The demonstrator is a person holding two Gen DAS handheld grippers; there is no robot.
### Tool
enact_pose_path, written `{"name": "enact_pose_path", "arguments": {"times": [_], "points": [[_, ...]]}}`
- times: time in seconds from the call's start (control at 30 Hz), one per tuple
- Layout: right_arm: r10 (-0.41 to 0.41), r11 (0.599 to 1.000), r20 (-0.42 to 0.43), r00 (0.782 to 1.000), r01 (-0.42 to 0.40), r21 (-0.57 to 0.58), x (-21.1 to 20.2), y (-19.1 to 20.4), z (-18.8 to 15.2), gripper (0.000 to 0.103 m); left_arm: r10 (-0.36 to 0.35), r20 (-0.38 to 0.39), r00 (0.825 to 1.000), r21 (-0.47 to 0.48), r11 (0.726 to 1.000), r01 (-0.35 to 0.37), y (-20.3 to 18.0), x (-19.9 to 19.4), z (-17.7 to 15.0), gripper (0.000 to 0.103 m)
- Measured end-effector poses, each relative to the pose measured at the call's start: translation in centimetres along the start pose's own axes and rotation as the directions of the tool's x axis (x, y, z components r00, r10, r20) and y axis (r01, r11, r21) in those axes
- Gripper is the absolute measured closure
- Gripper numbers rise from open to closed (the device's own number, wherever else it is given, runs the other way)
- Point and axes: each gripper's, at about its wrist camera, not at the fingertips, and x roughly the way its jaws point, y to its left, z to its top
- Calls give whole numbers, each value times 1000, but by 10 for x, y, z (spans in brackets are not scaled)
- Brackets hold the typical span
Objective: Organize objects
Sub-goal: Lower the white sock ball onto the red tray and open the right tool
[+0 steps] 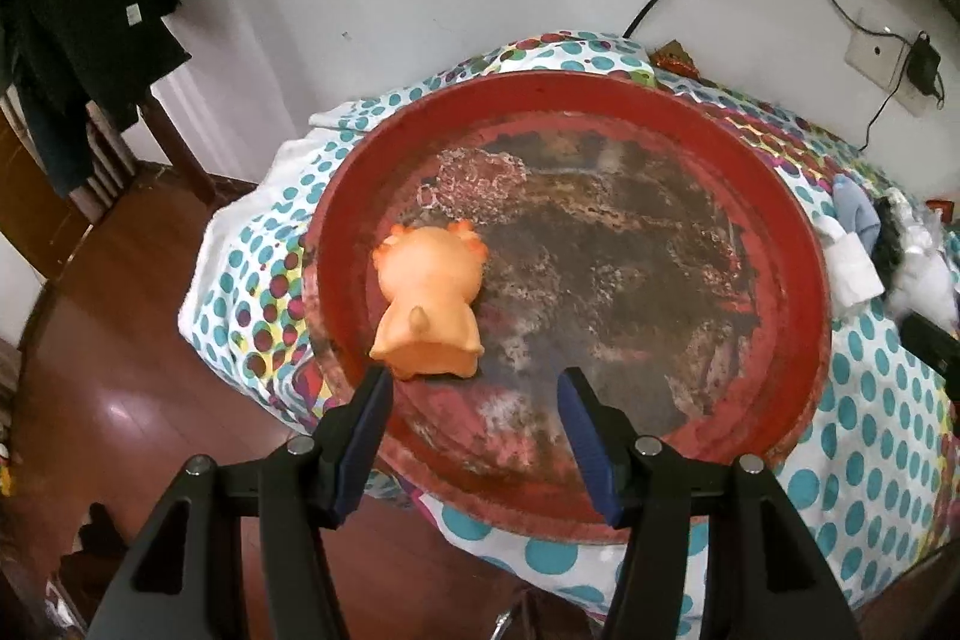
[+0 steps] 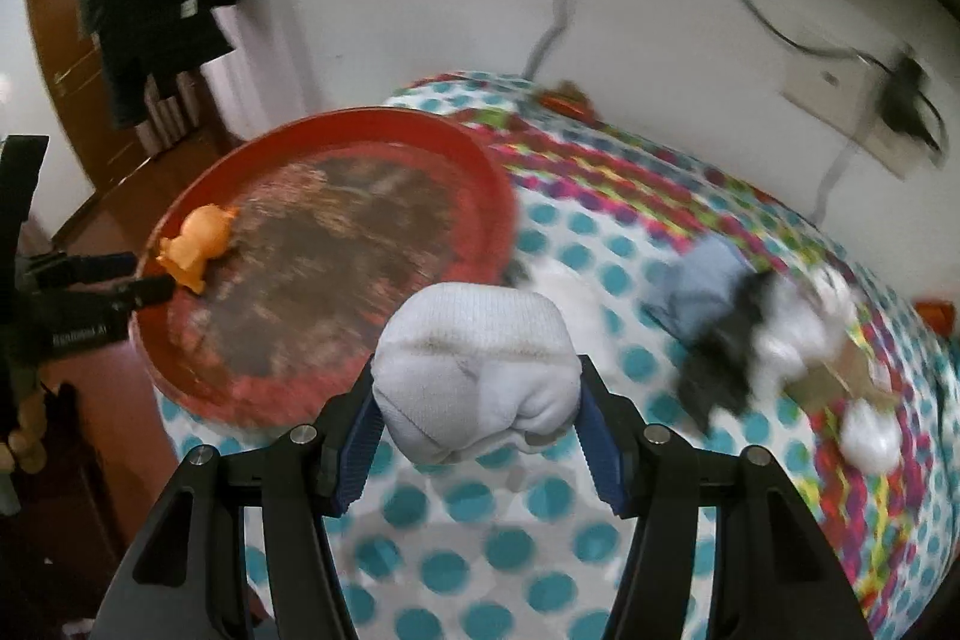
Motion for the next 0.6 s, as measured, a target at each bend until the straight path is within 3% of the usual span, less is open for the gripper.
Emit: {"name": "enact_pose_path", "arguments": {"times": [0.17,0.37,0.6], "points": [[38,999,-15,999,-39,-29,28,29,33,46,49,20,999,-10,999,-49,13,-2,-2,44],[55,998,-68,996,-57,-27,73,50,65,46,10,-4,1000,-60,998,-10,27,5,-3,44],[25,1000,-123,992,-25,5,120,47,101,46,-18,-16,1000,-79,997,17,32,10,-4,44]]}}
